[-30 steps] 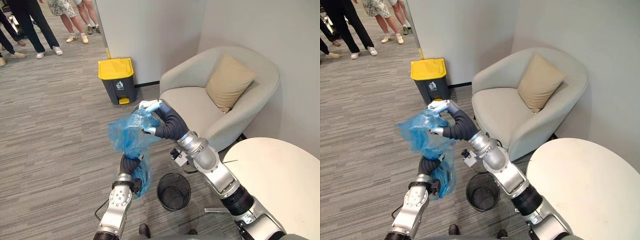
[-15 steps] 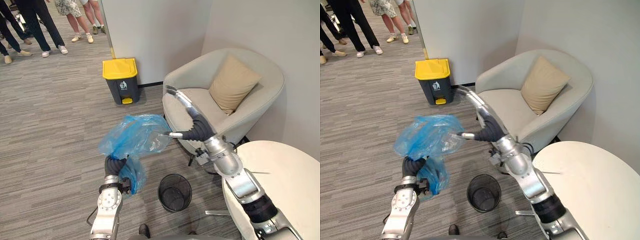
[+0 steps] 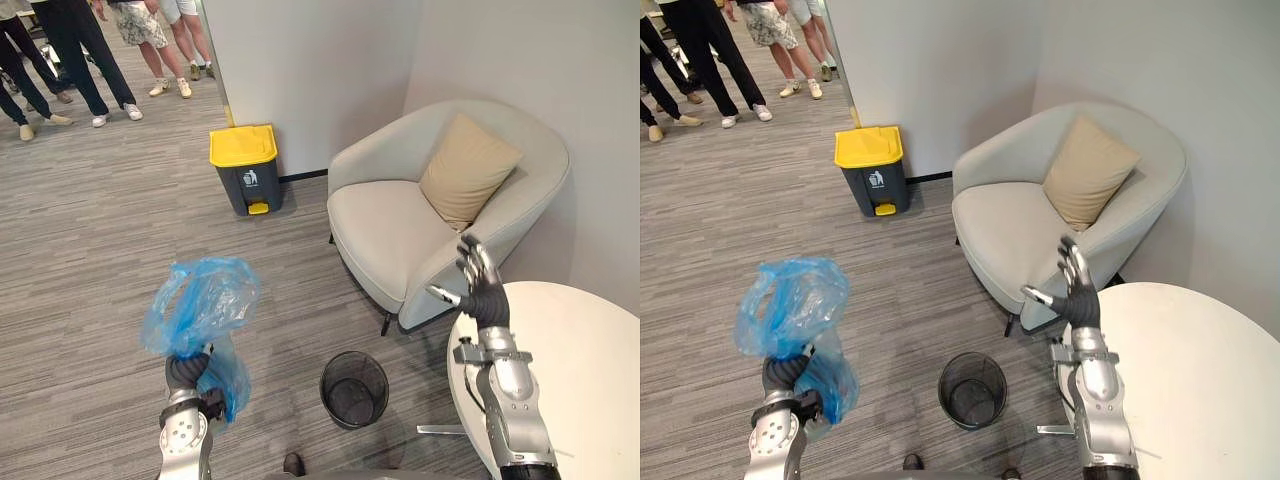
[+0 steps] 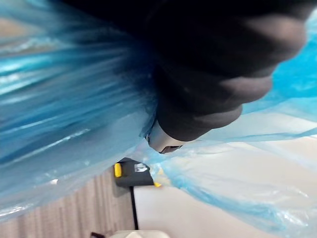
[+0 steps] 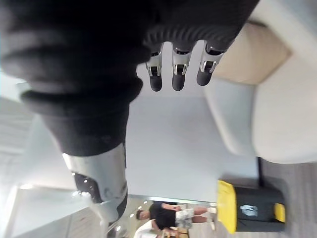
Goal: Gather rubbish on tea table into small bin, then transfer packed bag to large trash can.
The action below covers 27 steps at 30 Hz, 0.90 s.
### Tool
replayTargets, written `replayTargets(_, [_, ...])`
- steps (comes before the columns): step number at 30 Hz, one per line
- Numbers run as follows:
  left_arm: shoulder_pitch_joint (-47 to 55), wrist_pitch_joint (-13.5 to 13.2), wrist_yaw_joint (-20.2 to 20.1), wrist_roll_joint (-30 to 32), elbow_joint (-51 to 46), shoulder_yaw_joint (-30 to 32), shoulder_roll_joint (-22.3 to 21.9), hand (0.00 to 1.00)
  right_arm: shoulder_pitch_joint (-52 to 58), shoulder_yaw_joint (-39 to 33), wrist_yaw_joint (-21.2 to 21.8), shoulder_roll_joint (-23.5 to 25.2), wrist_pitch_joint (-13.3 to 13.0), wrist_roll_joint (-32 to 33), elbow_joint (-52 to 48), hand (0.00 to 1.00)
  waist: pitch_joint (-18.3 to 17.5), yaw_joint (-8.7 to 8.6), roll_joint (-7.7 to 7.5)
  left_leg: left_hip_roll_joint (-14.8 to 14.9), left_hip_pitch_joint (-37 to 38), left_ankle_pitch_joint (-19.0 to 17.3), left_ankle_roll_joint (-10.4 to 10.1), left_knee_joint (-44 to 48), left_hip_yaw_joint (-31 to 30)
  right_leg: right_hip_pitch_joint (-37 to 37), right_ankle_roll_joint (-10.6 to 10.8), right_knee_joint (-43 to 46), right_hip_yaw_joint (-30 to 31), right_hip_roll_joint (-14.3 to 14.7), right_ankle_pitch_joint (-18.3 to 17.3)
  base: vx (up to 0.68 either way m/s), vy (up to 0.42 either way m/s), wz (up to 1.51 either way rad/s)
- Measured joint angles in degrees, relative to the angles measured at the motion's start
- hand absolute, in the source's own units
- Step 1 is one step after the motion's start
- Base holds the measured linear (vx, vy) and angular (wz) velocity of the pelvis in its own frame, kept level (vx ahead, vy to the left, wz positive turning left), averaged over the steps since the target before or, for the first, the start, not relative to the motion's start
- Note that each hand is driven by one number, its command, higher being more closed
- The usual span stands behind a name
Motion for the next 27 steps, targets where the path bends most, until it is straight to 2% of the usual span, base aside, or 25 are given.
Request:
replayTargets(4, [0.1, 0.2, -2.2, -0.1, 7.9, 1.1, 0.4, 1.0, 0.0, -0.4, 1.9, 0.3, 2.1, 2.2, 10.6, 0.0, 0.1, -0.6, 0.1, 0.0, -0.1, -0.3, -0.1, 0.0, -0.3, 0.3, 0.0, -0.5, -0.3, 0.1, 0.0, 0.01, 0.003, 0.07])
replayTargets(10, [0.3, 0.6, -4.7, -0.1, 16.1, 1.2, 1.6, 1.0, -0.1, -0.3, 2.2, 0.0, 3.8, -0.7, 23.6, 0.0, 0.9, -0.67, 0.16, -0.2, 0.0, -0.9, -0.1, 0.0, -0.3, 0.8, 0.2, -1.0, -0.3, 0.0, -0.1, 0.05, 0.002, 0.0])
replayTargets(19, [0.8, 1.3, -6.0, 1.0, 22.5, 0.9, 3.3, 1.0, -0.1, 0.2, 2.0, -1.9, 4.5, -9.9, 31.0, 0.0, 3.0, -0.86, -0.05, -0.6, 1.4, -1.4, 0.1, 0.0, -0.8, 2.5, 0.8, -1.2, -0.9, -0.2, -0.7, 0.06, -0.002, 0.03])
replayTargets(27, [0.7, 1.3, -7.1, 2.7, 24.8, -1.4, 5.2, 1.0, -0.9, 2.7, 1.9, -4.1, 4.9, -12.2, 35.4, 0.0, 3.8, -0.86, -0.11, -0.6, 2.3, -2.0, -0.1, 0.0, -0.9, 3.4, 0.8, -1.1, -1.0, -0.2, -1.3, 0.02, -0.003, 0.01])
